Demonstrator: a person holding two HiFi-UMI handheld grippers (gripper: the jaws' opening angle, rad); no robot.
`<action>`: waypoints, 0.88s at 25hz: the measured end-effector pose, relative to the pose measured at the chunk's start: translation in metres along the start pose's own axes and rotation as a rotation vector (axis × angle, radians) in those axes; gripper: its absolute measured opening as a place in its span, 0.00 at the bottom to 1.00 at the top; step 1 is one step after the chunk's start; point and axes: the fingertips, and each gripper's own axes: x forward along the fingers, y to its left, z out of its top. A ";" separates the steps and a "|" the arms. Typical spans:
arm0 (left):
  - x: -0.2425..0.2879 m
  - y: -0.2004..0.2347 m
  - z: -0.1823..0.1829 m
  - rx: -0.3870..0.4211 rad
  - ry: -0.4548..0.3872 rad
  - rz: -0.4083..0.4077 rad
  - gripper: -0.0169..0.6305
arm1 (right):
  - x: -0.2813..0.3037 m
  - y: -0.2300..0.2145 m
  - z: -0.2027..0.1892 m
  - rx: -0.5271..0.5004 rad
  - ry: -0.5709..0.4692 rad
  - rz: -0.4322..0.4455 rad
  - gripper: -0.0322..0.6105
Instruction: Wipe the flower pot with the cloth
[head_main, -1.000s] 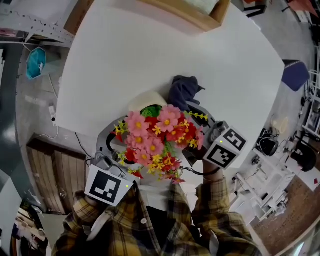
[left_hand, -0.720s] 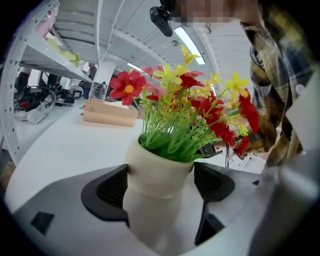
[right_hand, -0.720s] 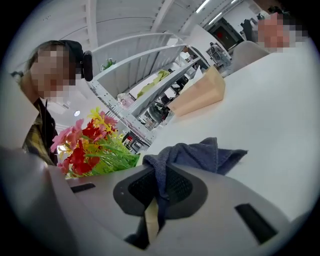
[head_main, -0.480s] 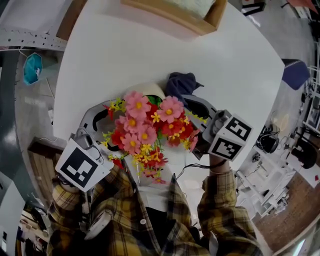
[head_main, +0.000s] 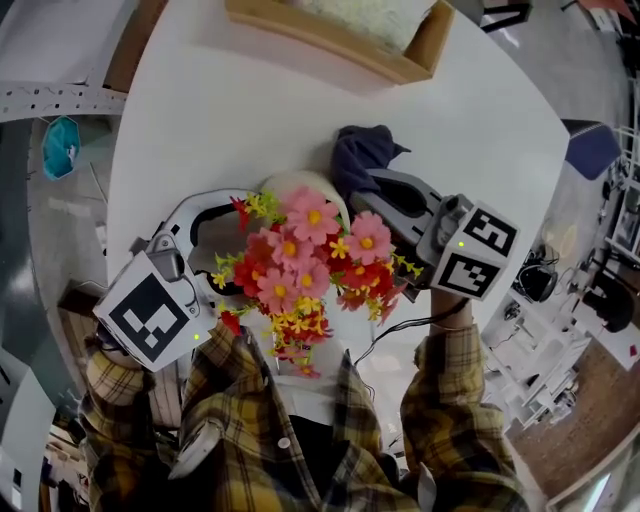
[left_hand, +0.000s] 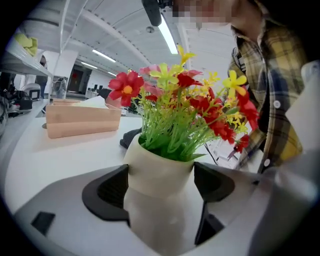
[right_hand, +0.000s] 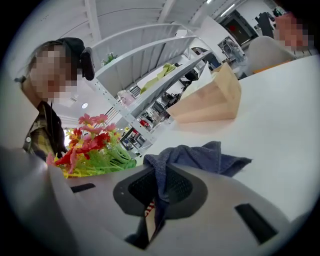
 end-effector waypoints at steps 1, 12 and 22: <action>0.002 0.000 0.001 0.002 0.004 -0.008 0.64 | 0.001 -0.002 0.003 -0.005 0.006 0.003 0.07; 0.008 -0.006 -0.008 0.003 -0.028 -0.040 0.64 | 0.032 0.001 0.013 -0.077 0.076 0.037 0.07; -0.023 -0.002 0.007 -0.072 -0.144 0.049 0.64 | -0.006 0.005 0.046 -0.113 -0.128 -0.145 0.07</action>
